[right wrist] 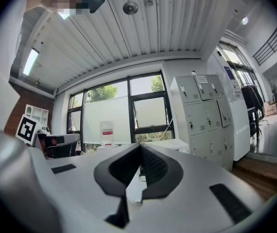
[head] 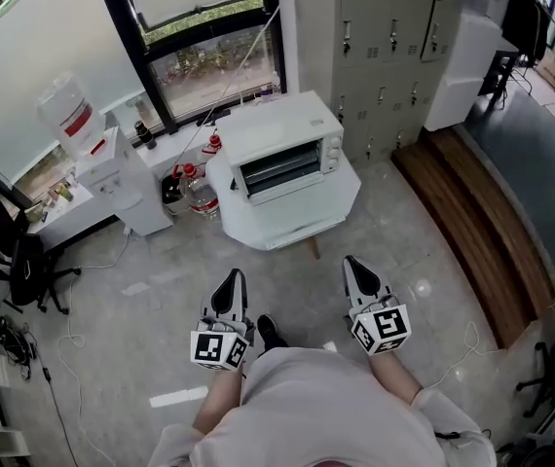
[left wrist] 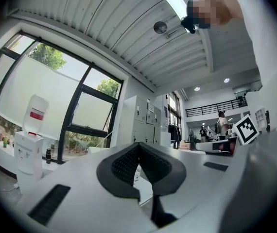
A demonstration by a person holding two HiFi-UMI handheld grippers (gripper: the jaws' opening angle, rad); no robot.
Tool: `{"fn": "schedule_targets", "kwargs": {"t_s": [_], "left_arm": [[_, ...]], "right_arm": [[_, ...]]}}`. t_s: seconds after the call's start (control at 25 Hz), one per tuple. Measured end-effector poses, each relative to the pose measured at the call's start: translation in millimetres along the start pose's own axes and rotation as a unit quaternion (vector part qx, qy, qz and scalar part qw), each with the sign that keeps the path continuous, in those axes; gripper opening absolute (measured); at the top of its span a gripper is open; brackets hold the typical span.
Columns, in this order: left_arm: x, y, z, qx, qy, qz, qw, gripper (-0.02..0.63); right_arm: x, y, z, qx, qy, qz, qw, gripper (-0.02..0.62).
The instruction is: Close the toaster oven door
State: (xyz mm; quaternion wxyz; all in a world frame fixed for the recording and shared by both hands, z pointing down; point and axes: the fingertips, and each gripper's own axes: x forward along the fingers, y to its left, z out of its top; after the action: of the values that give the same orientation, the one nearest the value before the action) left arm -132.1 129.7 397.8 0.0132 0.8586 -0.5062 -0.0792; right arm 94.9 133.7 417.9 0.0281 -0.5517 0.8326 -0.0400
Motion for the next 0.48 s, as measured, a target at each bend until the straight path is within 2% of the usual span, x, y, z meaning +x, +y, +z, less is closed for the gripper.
{"fn": "schedule_targets", "kwargs": {"t_s": [0.48], "left_arm": [[105.9, 143.9, 5.1, 0.022, 0.016, -0.049, 0.9984, 0.020]], "right_arm": [[158.8, 14.0, 6.4, 0.014, -0.015, -0.048, 0.999, 0.008]]}}
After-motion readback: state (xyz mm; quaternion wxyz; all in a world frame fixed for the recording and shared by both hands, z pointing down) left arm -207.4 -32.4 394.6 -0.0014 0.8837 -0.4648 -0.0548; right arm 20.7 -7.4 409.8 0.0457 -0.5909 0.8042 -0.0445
